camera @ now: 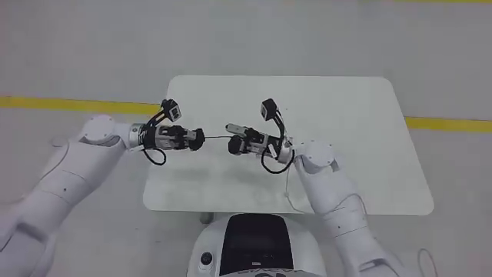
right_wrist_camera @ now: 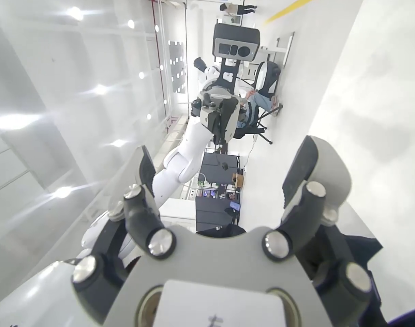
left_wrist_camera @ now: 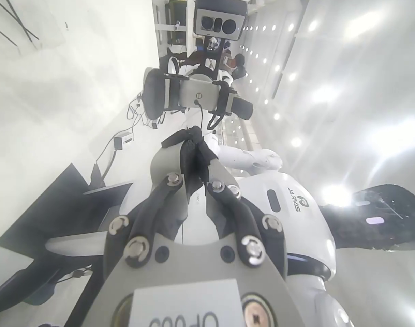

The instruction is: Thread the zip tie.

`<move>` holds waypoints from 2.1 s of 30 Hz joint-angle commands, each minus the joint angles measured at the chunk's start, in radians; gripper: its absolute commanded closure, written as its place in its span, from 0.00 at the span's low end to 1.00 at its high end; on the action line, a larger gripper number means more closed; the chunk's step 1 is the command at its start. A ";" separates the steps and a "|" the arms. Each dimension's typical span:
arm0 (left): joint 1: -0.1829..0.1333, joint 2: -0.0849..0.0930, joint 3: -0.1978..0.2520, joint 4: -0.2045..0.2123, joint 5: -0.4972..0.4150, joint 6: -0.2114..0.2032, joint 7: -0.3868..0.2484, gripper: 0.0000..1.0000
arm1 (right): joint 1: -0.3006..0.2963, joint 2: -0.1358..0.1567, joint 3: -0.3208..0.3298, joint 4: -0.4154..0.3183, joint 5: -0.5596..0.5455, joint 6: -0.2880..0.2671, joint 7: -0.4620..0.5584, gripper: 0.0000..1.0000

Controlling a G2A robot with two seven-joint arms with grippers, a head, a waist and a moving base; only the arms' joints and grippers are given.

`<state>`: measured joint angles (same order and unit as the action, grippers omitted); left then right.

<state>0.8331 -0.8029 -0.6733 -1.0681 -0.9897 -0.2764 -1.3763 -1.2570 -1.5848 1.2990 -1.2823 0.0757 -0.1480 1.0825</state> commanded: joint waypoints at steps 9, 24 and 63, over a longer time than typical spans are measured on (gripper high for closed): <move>0.021 0.002 -0.014 -0.001 -0.023 0.006 -0.014 1.00 | 0.002 0.007 -0.003 0.008 0.048 -0.007 0.043 0.00; 0.021 0.002 -0.014 -0.001 -0.023 0.006 -0.014 1.00 | 0.022 0.040 -0.012 0.068 0.160 -0.062 0.109 0.62; 0.021 0.002 -0.014 -0.001 -0.023 0.006 -0.014 1.00 | 0.079 0.087 -0.109 0.170 0.266 -0.147 0.056 0.88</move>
<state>0.8542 -0.8010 -0.6869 -1.0696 -1.0130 -0.2703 -1.3900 -1.1780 -1.4986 1.1917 -1.1124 0.3402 -0.2942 1.1393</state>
